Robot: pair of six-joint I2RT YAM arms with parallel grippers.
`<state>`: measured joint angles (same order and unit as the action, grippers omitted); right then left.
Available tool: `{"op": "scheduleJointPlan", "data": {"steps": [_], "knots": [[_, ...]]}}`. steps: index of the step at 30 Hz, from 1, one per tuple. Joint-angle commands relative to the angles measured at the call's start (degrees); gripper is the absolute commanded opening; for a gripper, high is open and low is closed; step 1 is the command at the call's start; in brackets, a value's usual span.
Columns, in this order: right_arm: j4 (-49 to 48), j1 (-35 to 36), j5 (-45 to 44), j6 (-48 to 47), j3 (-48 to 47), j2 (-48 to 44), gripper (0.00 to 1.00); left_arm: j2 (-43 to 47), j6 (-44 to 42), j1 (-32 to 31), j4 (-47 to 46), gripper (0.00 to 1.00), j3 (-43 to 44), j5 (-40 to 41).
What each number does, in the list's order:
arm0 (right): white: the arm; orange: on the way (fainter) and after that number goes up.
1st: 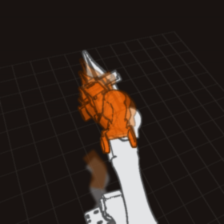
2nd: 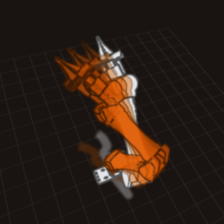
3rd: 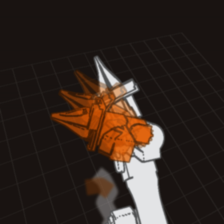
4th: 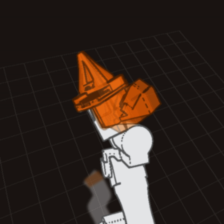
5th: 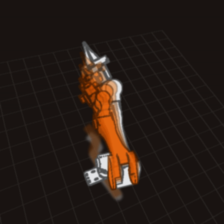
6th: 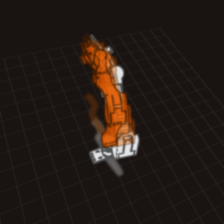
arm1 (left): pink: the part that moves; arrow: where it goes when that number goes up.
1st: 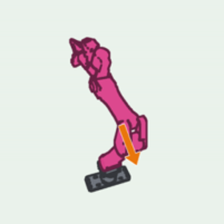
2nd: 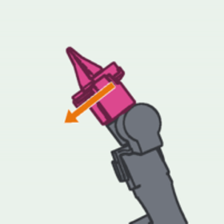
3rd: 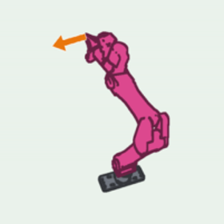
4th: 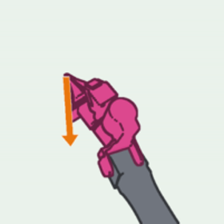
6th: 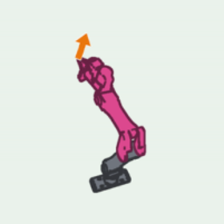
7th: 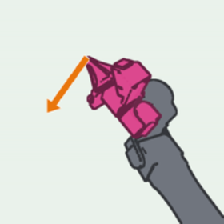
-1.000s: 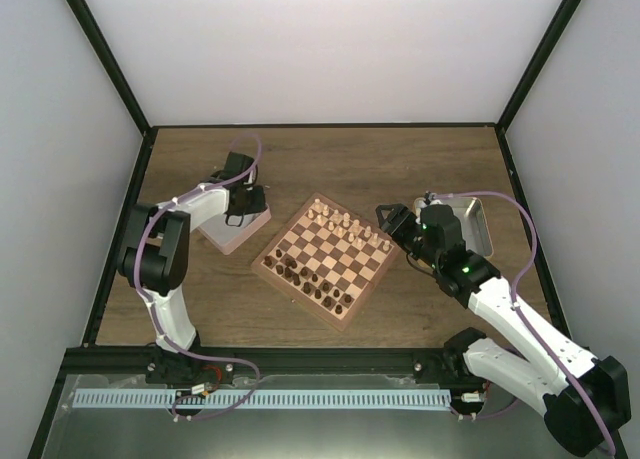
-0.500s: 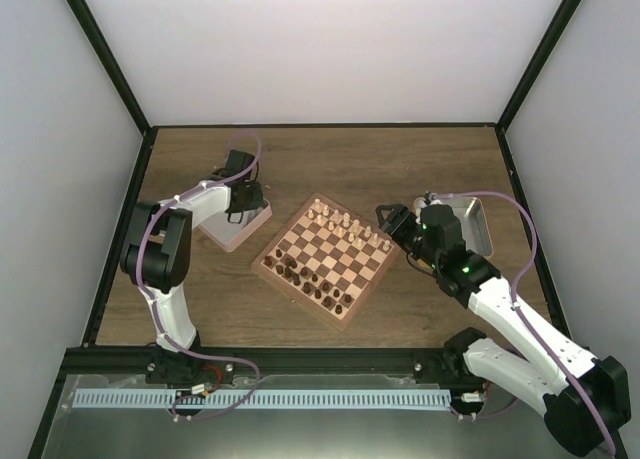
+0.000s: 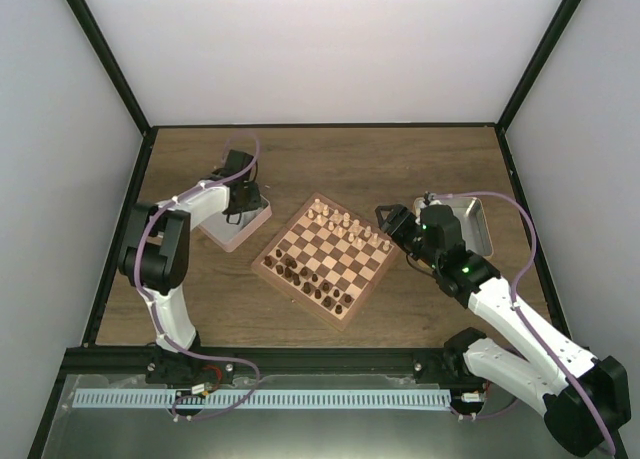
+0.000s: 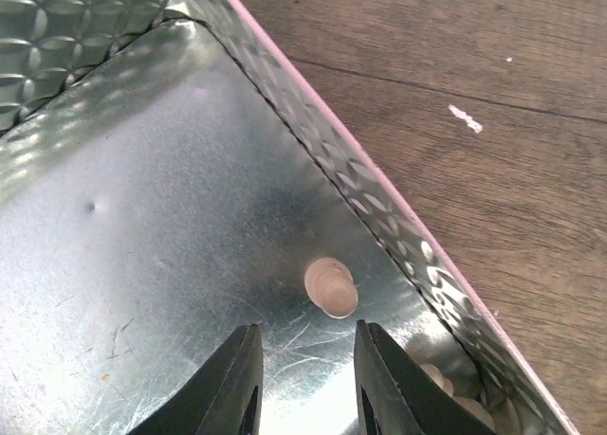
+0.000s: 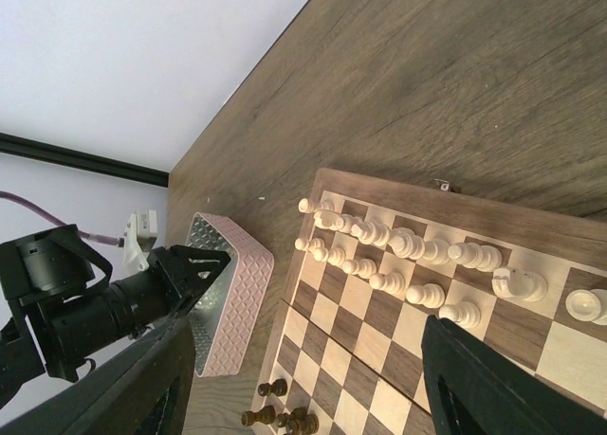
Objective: Set up the chess pieces on the board
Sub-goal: Pick up the chess piece from the storage box.
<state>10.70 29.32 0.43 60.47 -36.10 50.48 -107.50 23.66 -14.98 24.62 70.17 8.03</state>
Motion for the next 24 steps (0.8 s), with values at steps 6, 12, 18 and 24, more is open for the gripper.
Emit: {"op": "scheduleJointPlan", "data": {"steps": [6,12,18,24], "knots": [[-0.5,-0.4,-0.1,0.0,0.5,-0.5,0.67,1.5,-1.0,0.3,-1.2,0.34,1.9,-2.6],[-0.3,-0.4,-0.4,-0.2,0.5,-0.7,0.67,-1.4,-1.4,0.3,-1.6,0.33,3.3,-2.1],[-0.3,-0.4,-0.5,-0.2,0.3,-0.7,0.67,-4.8,-1.4,0.5,0.4,0.25,5.5,-0.1],[-0.2,-0.4,-0.6,-0.3,0.3,-0.6,0.67,-5.8,-1.5,0.5,0.3,0.23,4.9,-0.2]]}}
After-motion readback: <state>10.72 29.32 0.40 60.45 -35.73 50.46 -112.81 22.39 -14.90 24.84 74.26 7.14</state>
